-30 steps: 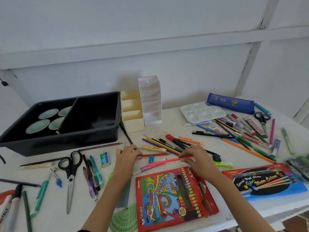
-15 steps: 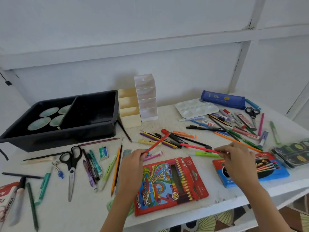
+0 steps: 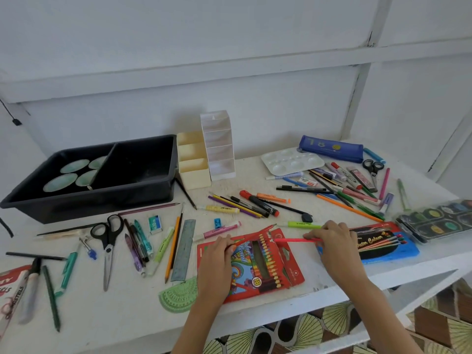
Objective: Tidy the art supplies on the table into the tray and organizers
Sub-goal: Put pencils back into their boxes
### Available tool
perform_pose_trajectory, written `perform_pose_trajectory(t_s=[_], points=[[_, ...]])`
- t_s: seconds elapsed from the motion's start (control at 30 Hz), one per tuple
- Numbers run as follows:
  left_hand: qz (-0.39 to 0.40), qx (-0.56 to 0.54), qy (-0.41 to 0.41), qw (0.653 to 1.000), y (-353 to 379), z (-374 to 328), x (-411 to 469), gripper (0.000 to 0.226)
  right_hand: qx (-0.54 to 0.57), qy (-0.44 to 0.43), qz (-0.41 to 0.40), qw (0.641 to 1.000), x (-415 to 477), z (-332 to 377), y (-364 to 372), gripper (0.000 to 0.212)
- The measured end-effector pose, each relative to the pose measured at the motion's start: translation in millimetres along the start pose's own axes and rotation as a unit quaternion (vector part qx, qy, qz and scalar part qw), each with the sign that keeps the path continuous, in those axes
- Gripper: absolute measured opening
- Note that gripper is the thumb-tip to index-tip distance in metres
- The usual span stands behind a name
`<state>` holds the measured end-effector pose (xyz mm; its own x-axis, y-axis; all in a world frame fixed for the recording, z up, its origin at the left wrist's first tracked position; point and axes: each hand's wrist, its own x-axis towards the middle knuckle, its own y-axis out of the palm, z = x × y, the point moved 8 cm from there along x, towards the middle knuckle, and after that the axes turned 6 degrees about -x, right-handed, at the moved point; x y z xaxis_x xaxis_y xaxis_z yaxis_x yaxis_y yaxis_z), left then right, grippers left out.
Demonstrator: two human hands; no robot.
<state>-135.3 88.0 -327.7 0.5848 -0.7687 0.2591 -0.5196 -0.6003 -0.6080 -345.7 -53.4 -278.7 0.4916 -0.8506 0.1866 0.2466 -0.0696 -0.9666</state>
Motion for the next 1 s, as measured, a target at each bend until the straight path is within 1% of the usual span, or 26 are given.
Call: perform_pose_trajectory(t_s=[0.07, 0.13, 0.23, 0.33, 0.4, 0.47, 0.53, 0.67, 0.8, 0.87, 0.9, 0.93, 0.97, 1.0], points=[[0.005, -0.011, -0.017, 1.000, 2.7, 6.0, -1.8, 0.023, 0.025, -0.014, 0.009, 1.000, 4.1, 8.8, 10.0, 0.046], [0.009, -0.009, -0.025, 1.000, 4.3, 9.2, -2.6, 0.025, 0.065, -0.010, 0.011, 0.998, 11.1, 14.2, 21.2, 0.043], [0.007, -0.011, -0.015, 1.000, 3.3, 7.9, -3.2, 0.023, 0.106, -0.005, 0.034, 0.994, 19.6, 24.7, 38.3, 0.039], [0.004, -0.016, -0.008, 1.000, 1.8, 7.0, -3.6, 0.020, 0.097, -0.016, 0.011, 0.995, 25.3, 34.9, 41.5, 0.034], [0.002, -0.015, -0.007, 1.000, 1.0, 5.3, -4.2, 0.020, 0.051, -0.027, -0.006, 0.998, 29.7, 39.0, 38.3, 0.030], [-0.002, -0.008, -0.006, 1.000, 0.4, 4.2, -4.3, 0.019, 0.048, -0.040, 0.018, 0.998, 35.2, 43.6, 40.9, 0.026], [-0.001, -0.006, -0.003, 1.000, 0.5, 4.1, -4.0, 0.019, 0.083, -0.055, 0.053, 0.994, 41.2, 50.7, 47.9, 0.024], [0.019, 0.005, -0.004, 1.000, 4.0, 6.5, -3.9, 0.023, 0.167, -0.047, 0.072, 0.982, 52.3, 58.6, 51.5, 0.037], [0.026, 0.011, -0.002, 1.000, 6.4, 5.0, -5.0, 0.023, 0.316, -0.017, 0.081, 0.945, 50.7, 61.4, 46.6, 0.047], [0.021, 0.000, -0.003, 1.000, 5.3, 5.1, -5.4, 0.022, 0.353, -0.018, 0.066, 0.933, 43.1, 58.5, 43.2, 0.049], [0.019, -0.006, -0.003, 1.000, 4.7, 5.0, -5.9, 0.021, 0.366, -0.008, 0.058, 0.929, 37.7, 55.0, 41.4, 0.050], [0.018, -0.009, -0.007, 1.000, 4.3, 5.1, -6.6, 0.022, 0.396, 0.014, 0.057, 0.916, 32.7, 50.0, 42.0, 0.048], [0.017, -0.009, -0.011, 1.000, 3.8, 4.7, -6.9, 0.022, 0.453, 0.048, 0.064, 0.888, 27.4, 45.2, 44.3, 0.044], [0.015, -0.009, -0.013, 1.000, 3.2, 4.1, -7.2, 0.023, 0.539, 0.089, 0.079, 0.834, 21.0, 42.9, 48.6, 0.039]])
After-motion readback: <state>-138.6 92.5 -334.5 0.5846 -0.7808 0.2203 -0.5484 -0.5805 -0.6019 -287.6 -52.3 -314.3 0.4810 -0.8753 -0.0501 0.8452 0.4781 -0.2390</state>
